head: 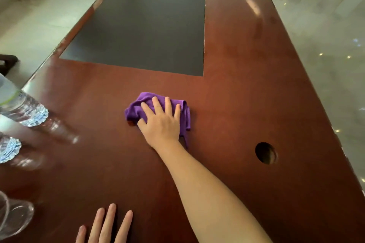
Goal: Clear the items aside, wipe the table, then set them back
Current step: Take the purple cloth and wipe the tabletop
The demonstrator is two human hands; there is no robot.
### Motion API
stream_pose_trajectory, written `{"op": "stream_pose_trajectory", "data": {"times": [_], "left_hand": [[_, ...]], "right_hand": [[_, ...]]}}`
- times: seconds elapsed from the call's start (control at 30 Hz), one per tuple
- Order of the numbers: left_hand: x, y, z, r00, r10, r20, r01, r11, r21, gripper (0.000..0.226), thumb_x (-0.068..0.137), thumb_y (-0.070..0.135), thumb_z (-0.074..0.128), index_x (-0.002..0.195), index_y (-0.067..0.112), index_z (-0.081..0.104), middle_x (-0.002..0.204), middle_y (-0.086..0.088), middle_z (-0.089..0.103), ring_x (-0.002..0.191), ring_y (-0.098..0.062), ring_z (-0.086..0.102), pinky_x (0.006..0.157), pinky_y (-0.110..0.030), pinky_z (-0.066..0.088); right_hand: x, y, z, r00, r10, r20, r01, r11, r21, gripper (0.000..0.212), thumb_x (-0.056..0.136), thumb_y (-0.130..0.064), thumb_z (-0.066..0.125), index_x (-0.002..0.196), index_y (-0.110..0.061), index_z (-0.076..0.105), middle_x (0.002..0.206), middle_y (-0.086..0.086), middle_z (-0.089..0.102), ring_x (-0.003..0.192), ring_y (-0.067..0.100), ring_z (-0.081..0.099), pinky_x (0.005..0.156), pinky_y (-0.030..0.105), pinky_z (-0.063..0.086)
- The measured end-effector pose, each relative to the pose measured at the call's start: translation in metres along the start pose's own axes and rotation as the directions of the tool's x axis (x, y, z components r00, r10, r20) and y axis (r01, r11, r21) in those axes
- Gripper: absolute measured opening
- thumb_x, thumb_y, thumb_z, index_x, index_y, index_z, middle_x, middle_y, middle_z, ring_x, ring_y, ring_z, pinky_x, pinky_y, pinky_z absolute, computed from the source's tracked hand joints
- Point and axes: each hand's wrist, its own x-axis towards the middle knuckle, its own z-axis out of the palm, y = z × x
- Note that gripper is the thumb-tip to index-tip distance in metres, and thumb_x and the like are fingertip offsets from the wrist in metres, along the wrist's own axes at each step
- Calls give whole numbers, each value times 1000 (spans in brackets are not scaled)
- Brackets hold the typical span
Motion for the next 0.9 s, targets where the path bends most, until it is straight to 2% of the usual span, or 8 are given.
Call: {"op": "stream_pose_trajectory", "data": {"times": [0.13,0.2,0.27,0.33,0.63,0.77,0.83,0.9], "left_hand": [[3,1,-6,997,-10,70,11,1000,-20,59,91,62,13,120,28,50,123,-25,65,119,-40,50,96,-69,34],[3,2,-9,997,-21,81,22,1000,-16,60,90,64,13,119,28,51,123,-26,65,119,-42,51,97,-69,32],[2,4,-11,998,-38,53,39,999,-24,60,91,63,14,119,26,52,123,-28,65,121,-41,46,99,-69,30],[2,6,-13,998,-42,37,43,999,-25,60,91,63,15,120,26,52,123,-28,64,121,-41,45,100,-69,29],[1,8,-14,999,-45,-12,44,999,-22,55,90,58,21,119,24,53,123,-26,65,122,-36,47,99,-68,34],[3,8,-16,999,-31,11,31,999,-27,55,92,59,19,118,23,52,120,-26,66,115,-43,60,95,-69,38],[4,6,-15,1000,-19,18,19,1000,-18,55,92,60,19,117,24,52,118,-26,67,111,-46,61,93,-70,40],[5,3,-13,1000,-9,19,9,1000,1,55,91,61,19,117,25,52,118,-25,67,111,-45,61,93,-70,41]], "right_hand": [[-11,122,-44,943,322,-88,-329,940,-88,52,89,-49,43,140,-38,47,156,-3,38,145,32,23,115,58,10],[-32,188,-67,857,500,-124,-513,852,-108,54,92,-53,40,144,-38,42,158,-3,33,147,31,19,116,58,11],[-59,239,-86,737,655,-166,-671,738,-69,55,92,-54,37,145,-38,41,159,-2,31,147,31,18,116,59,11],[-81,269,-98,636,748,-191,-765,644,-26,55,93,-54,33,145,-37,41,159,-1,30,147,32,18,116,60,9],[-70,273,-100,482,860,-166,-871,491,13,59,94,-55,24,148,-35,36,162,4,21,148,37,7,115,63,-1],[-50,250,-94,424,895,-139,-900,433,44,59,94,-56,23,149,-37,32,164,4,17,148,40,4,114,64,-3],[-35,225,-85,450,883,-130,-888,458,33,59,94,-56,23,149,-39,31,164,3,17,148,40,4,113,64,-2],[-18,191,-73,527,840,-131,-846,533,13,58,93,-56,26,148,-40,33,163,1,20,148,40,6,113,65,0]]}}
